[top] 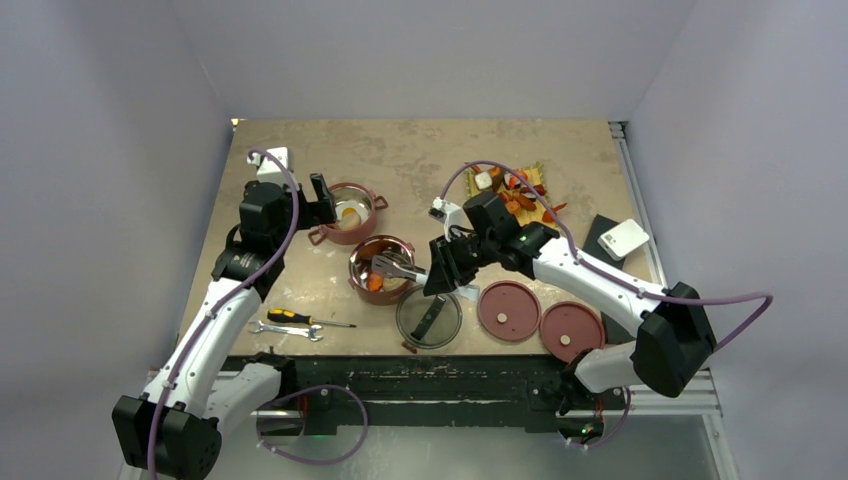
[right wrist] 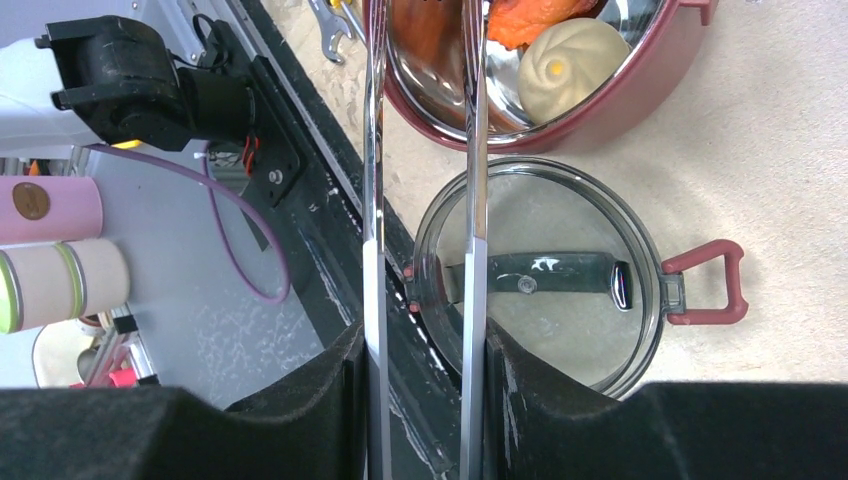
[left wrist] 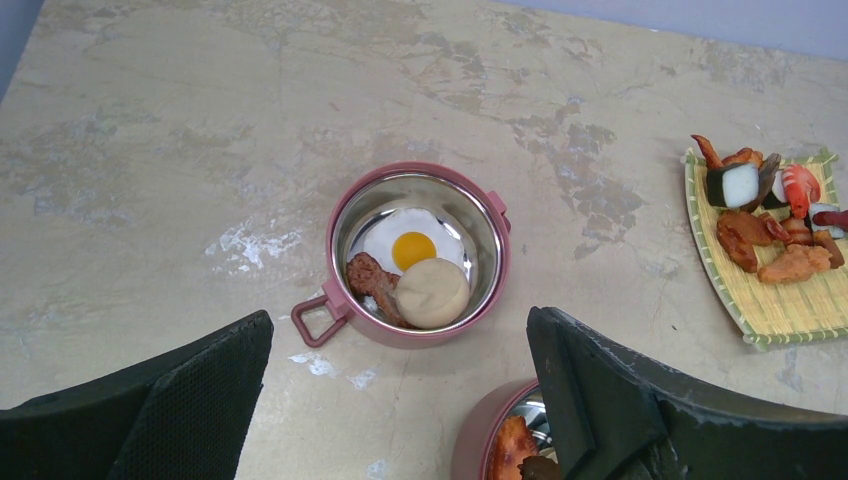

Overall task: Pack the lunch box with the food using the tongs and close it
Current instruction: Place the fake food in the packing box.

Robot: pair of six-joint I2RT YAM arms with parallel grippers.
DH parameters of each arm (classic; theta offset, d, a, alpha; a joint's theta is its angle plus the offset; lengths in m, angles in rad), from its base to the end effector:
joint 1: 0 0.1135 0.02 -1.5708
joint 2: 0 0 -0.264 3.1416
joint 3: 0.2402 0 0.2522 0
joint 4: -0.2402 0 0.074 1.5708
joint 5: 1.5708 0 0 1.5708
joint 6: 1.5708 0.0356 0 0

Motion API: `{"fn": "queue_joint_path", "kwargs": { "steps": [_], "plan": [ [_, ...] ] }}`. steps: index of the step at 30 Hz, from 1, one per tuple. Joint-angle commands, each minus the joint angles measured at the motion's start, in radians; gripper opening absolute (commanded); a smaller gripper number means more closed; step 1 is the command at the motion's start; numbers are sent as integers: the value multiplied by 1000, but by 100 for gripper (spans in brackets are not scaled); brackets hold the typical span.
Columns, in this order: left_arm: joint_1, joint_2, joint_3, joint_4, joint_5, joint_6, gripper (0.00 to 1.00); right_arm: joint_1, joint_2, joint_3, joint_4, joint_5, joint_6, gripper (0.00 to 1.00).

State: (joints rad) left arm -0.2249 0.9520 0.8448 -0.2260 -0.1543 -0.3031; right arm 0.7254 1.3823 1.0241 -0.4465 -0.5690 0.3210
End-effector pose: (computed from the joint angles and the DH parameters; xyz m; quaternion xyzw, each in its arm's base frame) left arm 0.2157 -0.0437 0.3263 -0.0764 0.8098 -0.0903 0.5747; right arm 0.2066 0.2088 0.2682 -0.2815 0.8510 0.4047 0.1807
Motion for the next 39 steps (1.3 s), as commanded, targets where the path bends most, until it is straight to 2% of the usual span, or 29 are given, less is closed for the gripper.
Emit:
{"fn": "queue_joint_path", "kwargs": {
  "steps": [1, 9, 30, 39],
  "plan": [
    [-2, -5, 9, 20, -4, 5, 99, 2, -11, 51, 50, -2, -11, 30],
    [-2, -5, 9, 20, -2, 4, 99, 2, -14, 47, 50, 1, -12, 36],
    [-2, -3, 9, 19, -4, 4, 99, 2, -20, 41, 51, -2, -14, 44],
    [-3, -6, 9, 18, -9, 4, 99, 1, -31, 50, 52, 29, -11, 42]
  ]
}}
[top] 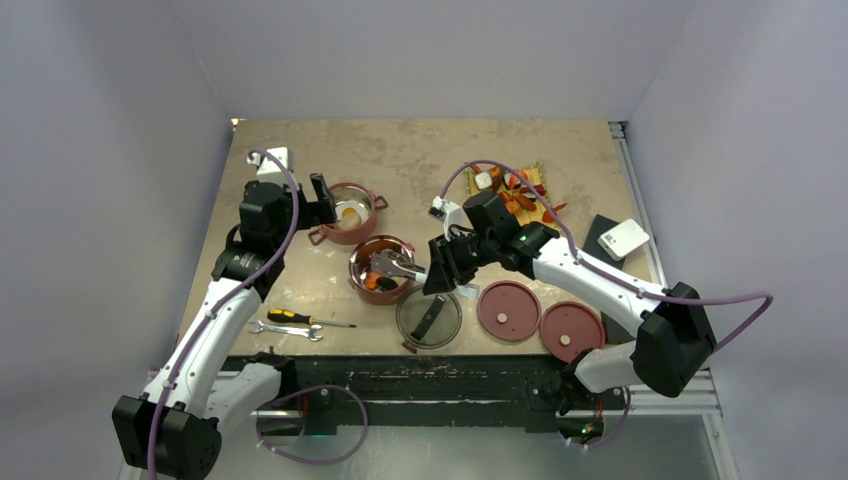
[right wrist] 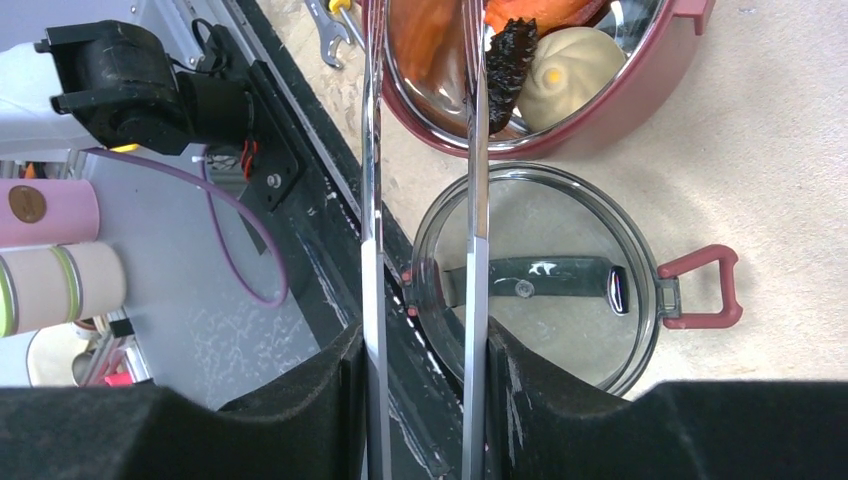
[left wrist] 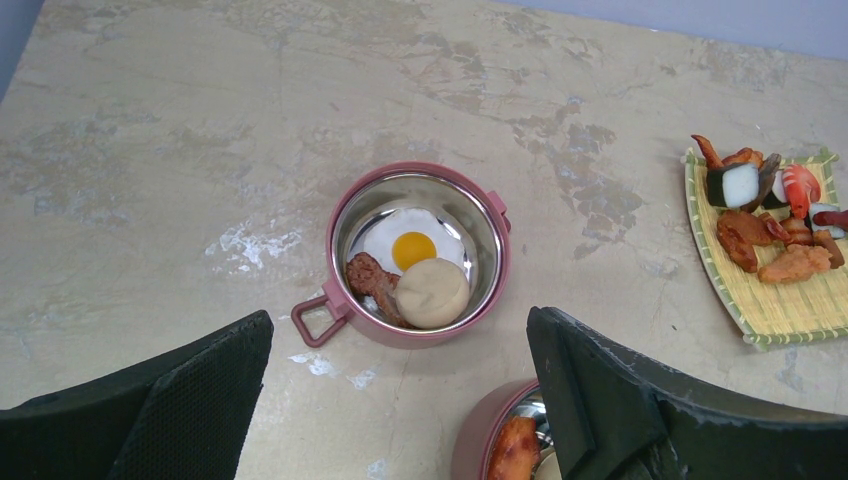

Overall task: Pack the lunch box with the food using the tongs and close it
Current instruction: Place the fake food in the packing box.

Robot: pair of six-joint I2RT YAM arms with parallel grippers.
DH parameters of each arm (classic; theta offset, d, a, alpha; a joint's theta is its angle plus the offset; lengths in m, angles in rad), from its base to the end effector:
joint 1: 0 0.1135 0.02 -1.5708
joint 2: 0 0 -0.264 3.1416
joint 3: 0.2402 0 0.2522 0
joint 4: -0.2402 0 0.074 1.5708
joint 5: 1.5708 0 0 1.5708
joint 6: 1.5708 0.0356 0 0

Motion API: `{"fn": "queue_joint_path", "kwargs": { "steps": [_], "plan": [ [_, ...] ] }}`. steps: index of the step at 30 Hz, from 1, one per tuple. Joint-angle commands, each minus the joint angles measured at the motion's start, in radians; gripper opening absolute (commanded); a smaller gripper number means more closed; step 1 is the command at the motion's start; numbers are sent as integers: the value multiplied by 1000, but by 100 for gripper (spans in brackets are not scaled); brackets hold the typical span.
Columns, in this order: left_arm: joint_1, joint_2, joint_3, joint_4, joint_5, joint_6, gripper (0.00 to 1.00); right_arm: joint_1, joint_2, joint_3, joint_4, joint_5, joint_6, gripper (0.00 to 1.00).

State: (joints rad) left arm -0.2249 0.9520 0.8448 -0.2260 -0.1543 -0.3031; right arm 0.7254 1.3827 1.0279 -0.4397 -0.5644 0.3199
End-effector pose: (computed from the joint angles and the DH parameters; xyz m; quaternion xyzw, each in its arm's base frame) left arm 0.2157 -0.0437 0.3263 -0.0764 0.8098 -0.0903 0.5747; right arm 0.2074 0.2094 0.2697 -0.2822 0.8496 0.4048 0.1863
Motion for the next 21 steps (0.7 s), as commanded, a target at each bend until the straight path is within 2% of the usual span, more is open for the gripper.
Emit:
{"fn": "queue_joint_path", "kwargs": {
  "steps": [1, 4, 12, 21],
  "plan": [
    [-2, -10, 9, 19, -13, 3, 99, 2, -39, 53, 44, 33, -6, 42],
    [-3, -28, 0, 27, -27, 3, 99, 0, -69, 78, 23, 50, 10, 40],
    [-3, -29, -1, 28, -23, 2, 99, -58, -118, 151, -78, 234, 93, 37],
    [-2, -29, 1, 28, -15, 2, 99, -475, -177, 64, -205, 357, 53, 37]
  ]
}}
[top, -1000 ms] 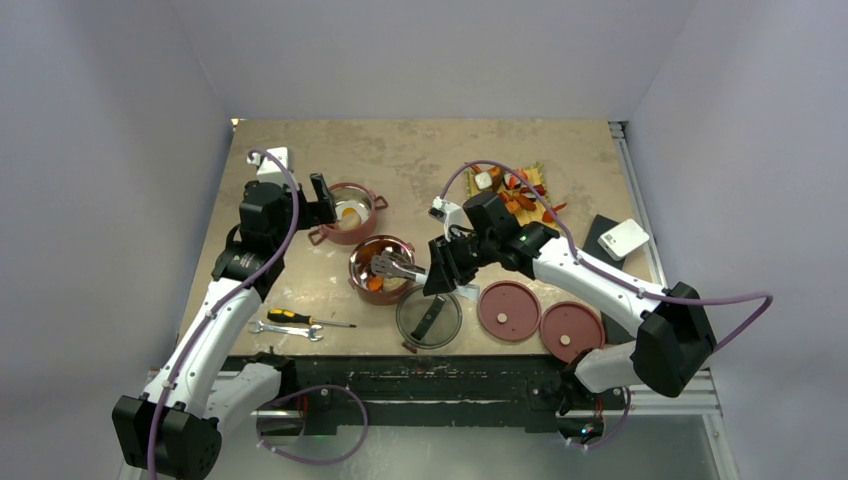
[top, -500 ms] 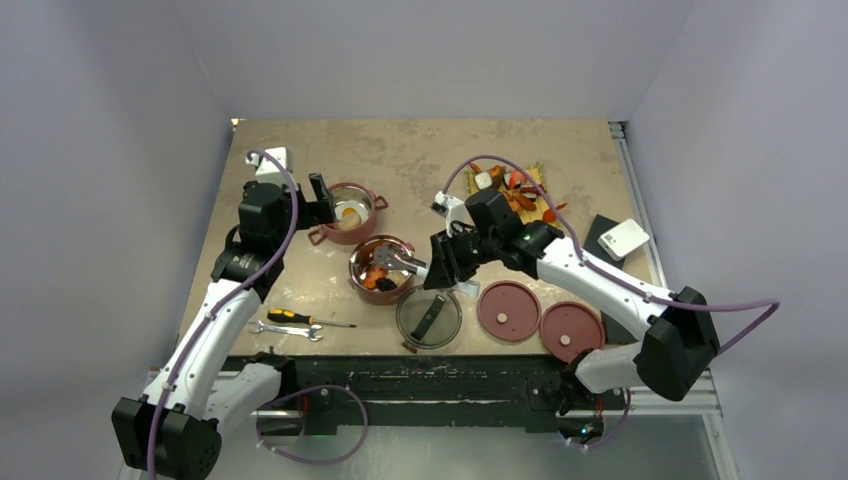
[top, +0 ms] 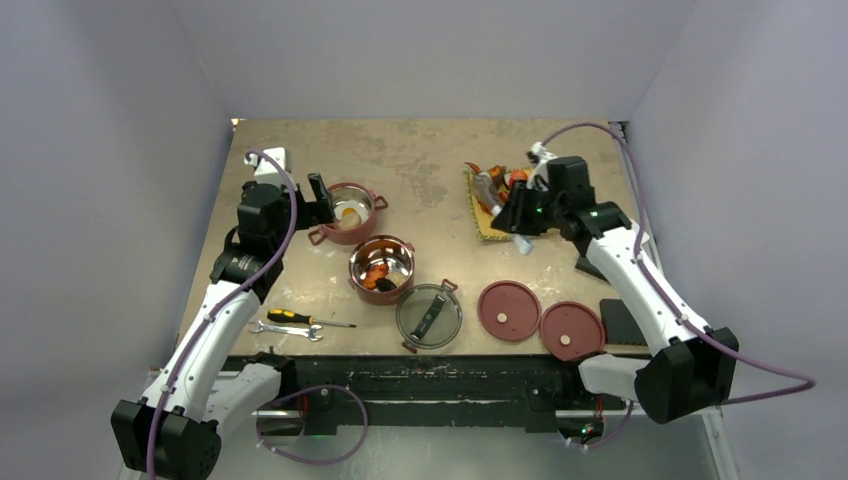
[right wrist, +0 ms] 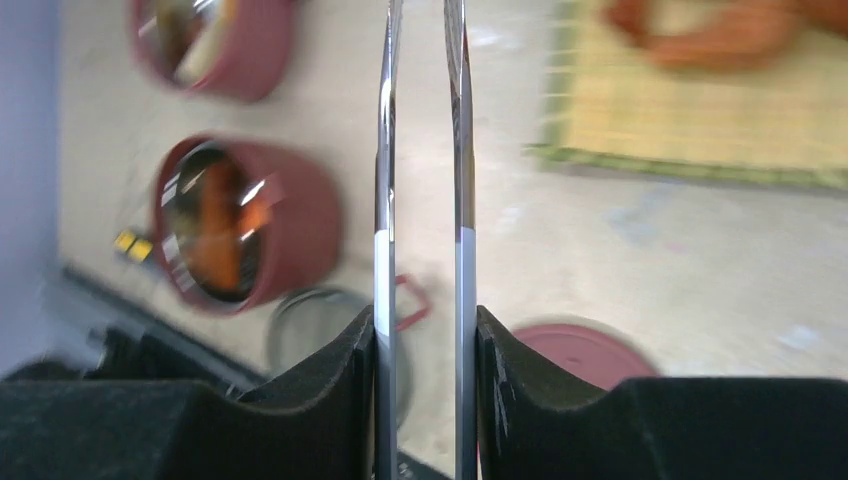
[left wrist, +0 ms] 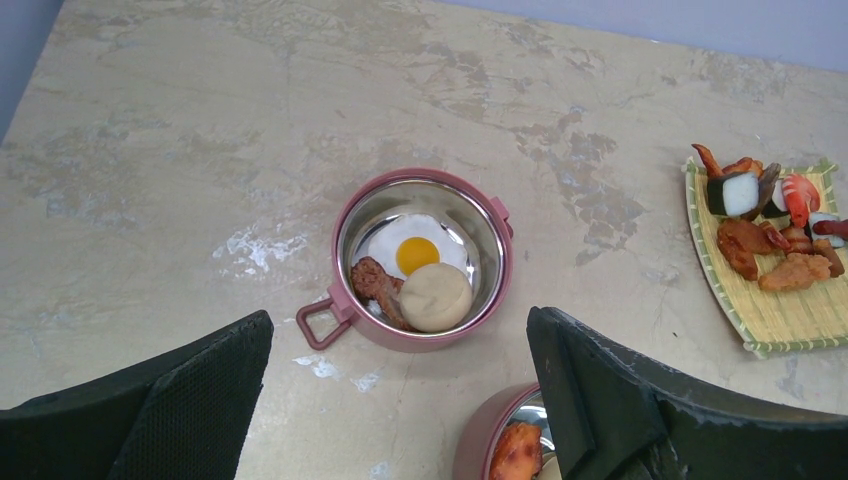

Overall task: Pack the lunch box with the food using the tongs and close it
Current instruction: Place the fake food in the packing box, then pick up the fake food from the plate.

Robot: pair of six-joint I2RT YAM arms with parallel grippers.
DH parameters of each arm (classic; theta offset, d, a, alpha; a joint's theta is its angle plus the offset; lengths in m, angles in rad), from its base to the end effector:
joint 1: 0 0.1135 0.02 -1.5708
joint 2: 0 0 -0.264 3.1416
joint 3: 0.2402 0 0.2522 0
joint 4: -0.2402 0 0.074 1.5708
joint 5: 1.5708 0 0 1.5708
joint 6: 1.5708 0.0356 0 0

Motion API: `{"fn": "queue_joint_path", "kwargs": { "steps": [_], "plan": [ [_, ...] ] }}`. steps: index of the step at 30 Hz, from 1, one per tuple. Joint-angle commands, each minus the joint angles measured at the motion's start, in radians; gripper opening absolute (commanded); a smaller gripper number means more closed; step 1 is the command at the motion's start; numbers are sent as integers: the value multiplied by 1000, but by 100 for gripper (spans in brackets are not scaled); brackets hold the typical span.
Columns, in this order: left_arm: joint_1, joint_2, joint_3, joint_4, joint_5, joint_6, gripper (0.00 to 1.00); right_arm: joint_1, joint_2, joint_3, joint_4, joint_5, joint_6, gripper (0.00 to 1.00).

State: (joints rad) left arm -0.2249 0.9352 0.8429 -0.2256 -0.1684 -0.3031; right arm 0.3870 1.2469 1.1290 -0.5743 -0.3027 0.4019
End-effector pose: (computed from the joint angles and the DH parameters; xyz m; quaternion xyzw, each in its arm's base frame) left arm 0.2122 -0.0424 0.3290 -0.0808 0.8047 -0.0867 0.5817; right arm 0.2455 0.1115 0.3256 -0.0574 0.8952 0.2876 0.3357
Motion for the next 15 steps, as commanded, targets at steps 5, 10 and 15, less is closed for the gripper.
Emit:
{"fn": "queue_joint_path", "kwargs": {
  "steps": [5, 10, 15],
  "plan": [
    [-3, -10, 5, 26, 1, 2, 99, -252, -20, -61, -73, 199, -80, 40],
    [-2, -5, 6, 25, 4, 2, 99, -267, 14, -61, -48, 327, -110, 42],
    [-2, 2, 7, 23, 10, 2, 99, -266, 72, -50, -52, 399, -136, 43]
  ]
}}
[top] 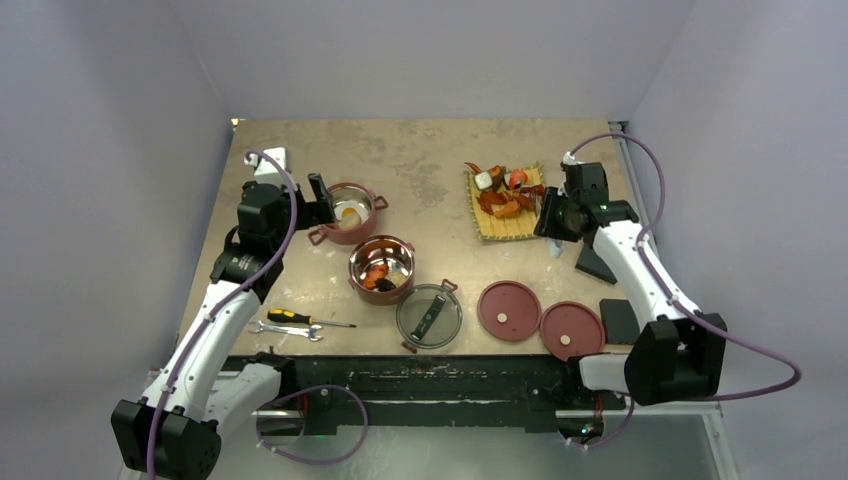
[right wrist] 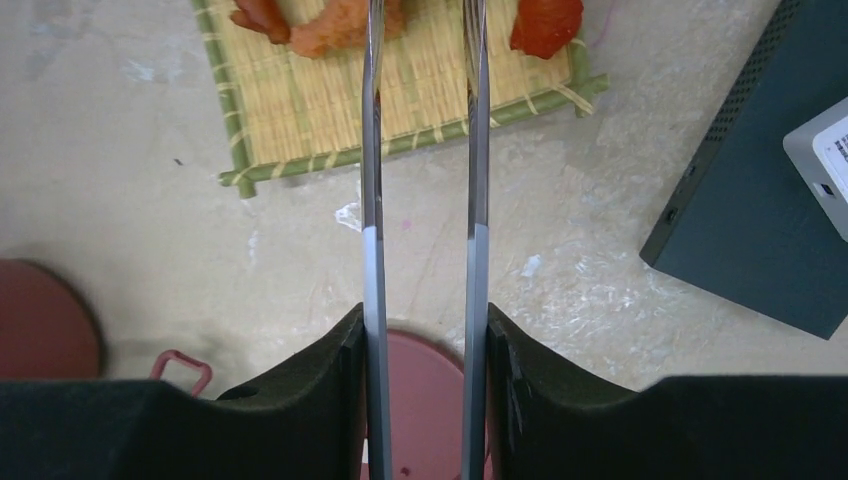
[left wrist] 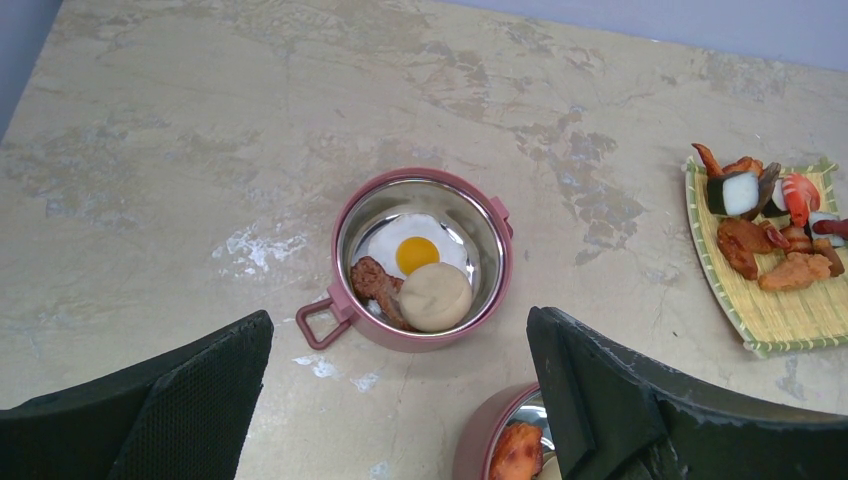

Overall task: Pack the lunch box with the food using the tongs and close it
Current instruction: Pick up the fake food from the plate.

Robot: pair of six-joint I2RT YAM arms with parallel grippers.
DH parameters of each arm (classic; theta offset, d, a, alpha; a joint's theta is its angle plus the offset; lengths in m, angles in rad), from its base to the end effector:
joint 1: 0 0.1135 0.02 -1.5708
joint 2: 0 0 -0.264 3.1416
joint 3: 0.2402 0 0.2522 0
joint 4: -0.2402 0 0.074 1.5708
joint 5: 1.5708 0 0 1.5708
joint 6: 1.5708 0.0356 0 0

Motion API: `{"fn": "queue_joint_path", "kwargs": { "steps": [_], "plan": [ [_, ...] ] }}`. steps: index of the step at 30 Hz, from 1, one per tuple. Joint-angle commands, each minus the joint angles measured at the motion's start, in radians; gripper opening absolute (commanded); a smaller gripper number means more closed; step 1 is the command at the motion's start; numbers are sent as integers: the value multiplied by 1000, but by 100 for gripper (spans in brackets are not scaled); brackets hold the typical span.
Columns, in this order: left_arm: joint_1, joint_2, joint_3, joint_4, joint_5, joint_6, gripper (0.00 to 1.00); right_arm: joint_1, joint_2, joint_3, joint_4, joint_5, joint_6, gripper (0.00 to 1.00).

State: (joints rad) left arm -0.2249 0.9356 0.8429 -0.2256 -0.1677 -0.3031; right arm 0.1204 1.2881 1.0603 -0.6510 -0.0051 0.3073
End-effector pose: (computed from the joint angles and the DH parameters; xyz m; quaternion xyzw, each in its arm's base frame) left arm 0.2123 -0.0425 0.3289 -0.0806 0.8048 -0.0869 0.5815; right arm 0.2665 0.0324 0.2858 0.0869 0.9367 0.0743 0.3309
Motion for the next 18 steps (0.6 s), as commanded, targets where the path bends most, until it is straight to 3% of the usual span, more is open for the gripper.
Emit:
{"fn": "queue_joint_path", "kwargs": {
  "steps": [1, 10, 18],
  "plan": [
    [-2, 2, 7, 24, 10, 2, 99, 0, 38, 17, 27, 101, -40, 43],
    [-2, -1, 8, 24, 19, 1, 99, -13, 13, -6, 175, -64, 133, 47],
    [-3, -11, 7, 25, 23, -1, 99, -180, 56, -29, 297, -266, 160, 47]
  ]
}}
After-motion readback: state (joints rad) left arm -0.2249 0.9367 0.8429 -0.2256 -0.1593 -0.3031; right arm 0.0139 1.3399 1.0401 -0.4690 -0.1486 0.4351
